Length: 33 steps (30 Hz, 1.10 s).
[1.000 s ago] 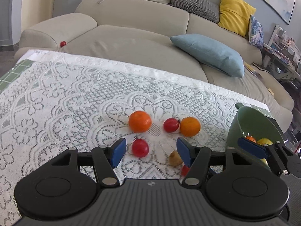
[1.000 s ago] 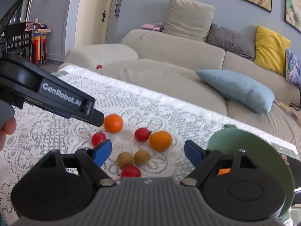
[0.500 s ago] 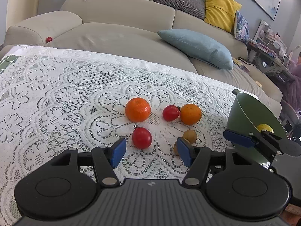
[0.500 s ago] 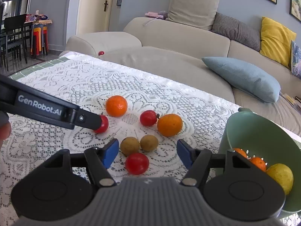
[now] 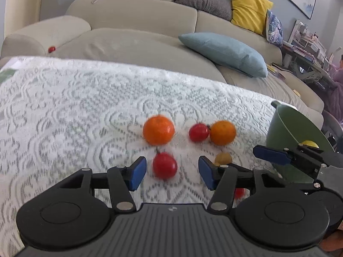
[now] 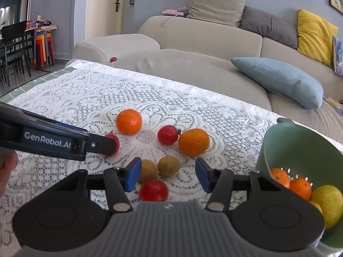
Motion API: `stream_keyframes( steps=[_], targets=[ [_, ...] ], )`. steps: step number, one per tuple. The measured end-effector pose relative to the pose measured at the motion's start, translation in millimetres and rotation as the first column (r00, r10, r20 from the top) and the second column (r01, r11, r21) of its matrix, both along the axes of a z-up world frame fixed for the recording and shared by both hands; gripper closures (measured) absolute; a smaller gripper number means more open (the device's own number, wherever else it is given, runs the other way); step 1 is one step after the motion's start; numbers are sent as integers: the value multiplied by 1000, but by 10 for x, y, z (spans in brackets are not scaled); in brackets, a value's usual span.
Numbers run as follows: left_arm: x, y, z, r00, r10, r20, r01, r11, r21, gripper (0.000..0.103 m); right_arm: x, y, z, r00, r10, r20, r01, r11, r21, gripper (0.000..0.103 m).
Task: Organize fruits
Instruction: 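Grasp an orange with the left tool while the right tool grasps another orange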
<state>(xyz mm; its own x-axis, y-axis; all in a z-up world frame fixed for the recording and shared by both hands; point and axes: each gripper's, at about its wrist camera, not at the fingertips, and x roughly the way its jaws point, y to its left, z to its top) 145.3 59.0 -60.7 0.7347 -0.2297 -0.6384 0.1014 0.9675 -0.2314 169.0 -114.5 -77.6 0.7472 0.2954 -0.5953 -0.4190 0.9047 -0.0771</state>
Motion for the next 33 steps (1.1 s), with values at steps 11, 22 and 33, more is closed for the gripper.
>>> stream_keyframes(
  steps=[11,22,33],
  targets=[
    [441,-31,-86,1000,6,-5,-6,998,55,39,459,98,-59,998,-60,10,61,997,-43,59],
    [590,-65,-205,1000,-4,-8,5,996,92,45,657,165,-166,999,-38,15,40,991,-126,59],
    [650,-84,-255,1000,-6,4,6,994,110,53,663,169,-221,1000,-17,13,19,990,-139,60]
  ],
)
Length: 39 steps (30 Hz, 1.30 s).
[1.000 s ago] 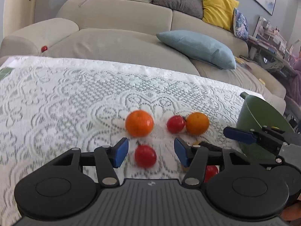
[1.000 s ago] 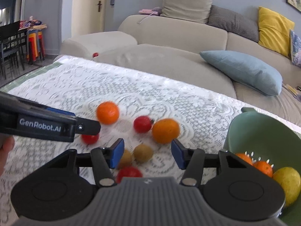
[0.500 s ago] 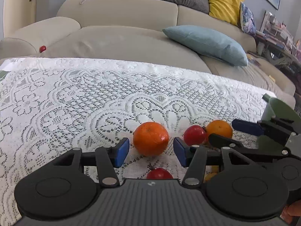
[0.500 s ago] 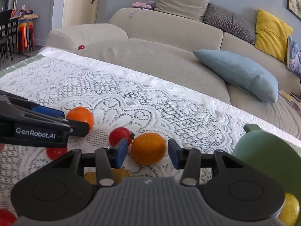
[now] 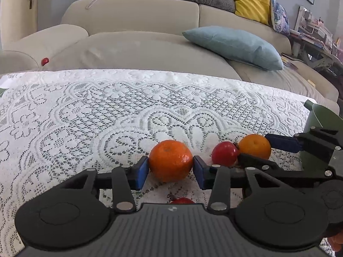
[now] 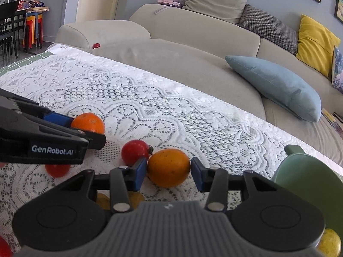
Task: Organize fruits
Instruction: 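Grasp an orange with the left tool while the right tool grasps another orange, then carry both oranges over the green colander with both tools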
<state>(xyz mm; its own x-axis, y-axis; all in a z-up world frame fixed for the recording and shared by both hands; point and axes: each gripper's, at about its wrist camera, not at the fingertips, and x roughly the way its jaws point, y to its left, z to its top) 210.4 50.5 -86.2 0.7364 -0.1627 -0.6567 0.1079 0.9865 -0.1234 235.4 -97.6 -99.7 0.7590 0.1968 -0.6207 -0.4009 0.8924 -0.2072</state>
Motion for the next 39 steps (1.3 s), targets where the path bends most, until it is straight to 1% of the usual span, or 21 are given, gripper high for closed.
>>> stream_keyframes(
  steps=[11,17,24,29,32,35,39],
  targets=[
    [-14,-33,-28,1000,13,11,-13,1000,18,54,-46,12,-18,1000,0,22,0,1000,-6,61],
    [-117,-39,87,999,27,38,-28,999,19,54,-117,17,60,999,7,50,-6,1000,-12,61],
    [-305,-130,361,995,69,68,-71,997,25,54,-263,34,264,996,44,78,-44,999,2,61],
    [-435,-197,525,992,109,70,-110,994,18,54,-400,-32,447,995,54,79,-56,998,25,61],
    [-502,-248,600,989,135,55,-135,991,4,54,-488,-110,574,995,58,82,-61,998,35,61],
    [-560,-317,693,987,159,38,-158,987,-26,54,-563,-197,700,994,62,90,-65,997,29,61],
    [-641,-478,847,985,167,35,-165,985,-57,54,-627,-375,853,993,71,92,-73,997,20,61]
  ],
)
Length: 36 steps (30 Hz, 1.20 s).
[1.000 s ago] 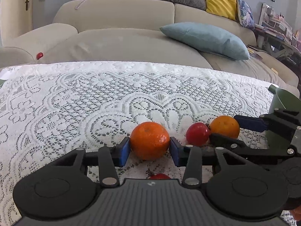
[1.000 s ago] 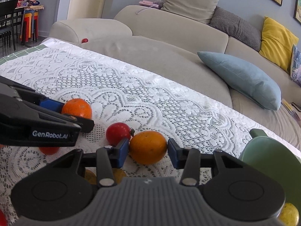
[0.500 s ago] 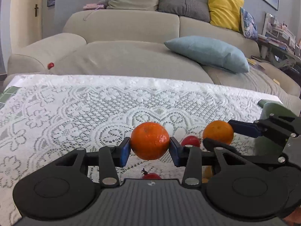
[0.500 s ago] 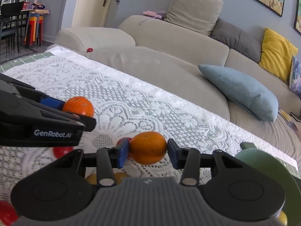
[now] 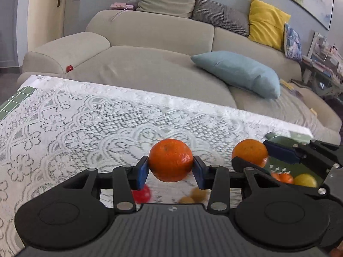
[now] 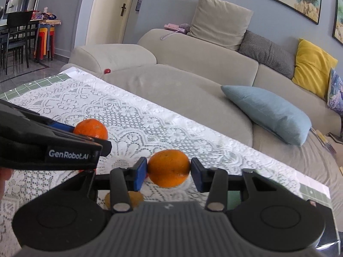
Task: Organize fruits
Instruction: 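Carry both oranges over the green colander with both tools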
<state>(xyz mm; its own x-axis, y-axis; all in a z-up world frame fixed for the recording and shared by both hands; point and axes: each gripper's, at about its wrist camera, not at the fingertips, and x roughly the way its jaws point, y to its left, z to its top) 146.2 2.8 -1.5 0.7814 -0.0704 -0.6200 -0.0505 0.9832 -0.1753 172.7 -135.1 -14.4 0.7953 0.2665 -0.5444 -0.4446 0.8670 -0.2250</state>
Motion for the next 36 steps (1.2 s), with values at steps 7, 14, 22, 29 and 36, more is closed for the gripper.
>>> stream_keyframes(
  steps=[7,14,22,29,36],
  targets=[
    [-32,-378,183,999,-31,-19,29,996,-84,54,-52,-478,127,1000,3,-26,-4,999,-40,61],
    [47,-791,288,991,-122,-47,113,981,-155,54,-10,-929,202,999,-12,-53,8,997,-77,61],
    [175,-1219,198,981,-172,-88,157,975,-154,54,79,-1302,154,997,-10,-77,-3,987,-161,61],
    [298,-1392,72,969,-194,-152,165,969,-186,54,158,-1465,79,995,18,-103,-40,975,-218,61],
    [460,-1507,-43,957,-212,-197,178,968,-177,54,243,-1513,2,991,25,-129,-53,975,-216,61]
  ],
)
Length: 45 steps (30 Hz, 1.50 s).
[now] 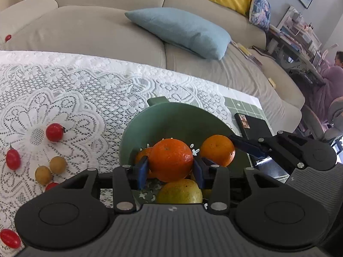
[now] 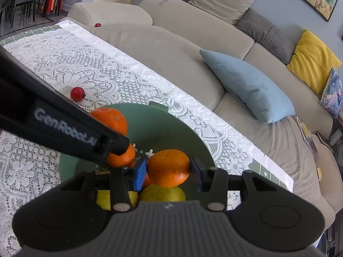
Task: Organize fruits
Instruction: 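Carry both oranges over the green colander with both tools, then open both tools to drop the oranges into the colander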
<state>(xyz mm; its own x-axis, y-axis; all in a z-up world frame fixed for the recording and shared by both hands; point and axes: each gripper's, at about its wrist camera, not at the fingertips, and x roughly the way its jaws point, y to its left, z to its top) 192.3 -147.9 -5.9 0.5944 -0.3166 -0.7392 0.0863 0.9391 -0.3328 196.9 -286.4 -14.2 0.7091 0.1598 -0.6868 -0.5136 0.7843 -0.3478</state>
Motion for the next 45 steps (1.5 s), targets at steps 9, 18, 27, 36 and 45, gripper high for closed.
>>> stream_keyframes(
  steps=[9,18,27,36,45],
  targets=[
    [109,-42,-124,999,-14,-43,15,1000,9,54,129,24,-87,1000,5,-27,-5,1000,-8,61],
    [183,-67,-220,997,-32,-68,34,999,24,54,239,21,-190,999,1,-51,-1,1000,-8,61],
    [190,-73,-230,997,-43,-71,44,999,20,54,259,72,-217,998,6,-55,-8,1000,-29,61],
    [150,-49,-203,996,-48,-71,48,999,3,42,248,105,-207,998,10,-59,-13,999,-52,61],
    [87,4,-104,997,-55,-60,54,998,-10,39,226,127,-174,999,8,-53,-12,997,-72,54]
  ],
)
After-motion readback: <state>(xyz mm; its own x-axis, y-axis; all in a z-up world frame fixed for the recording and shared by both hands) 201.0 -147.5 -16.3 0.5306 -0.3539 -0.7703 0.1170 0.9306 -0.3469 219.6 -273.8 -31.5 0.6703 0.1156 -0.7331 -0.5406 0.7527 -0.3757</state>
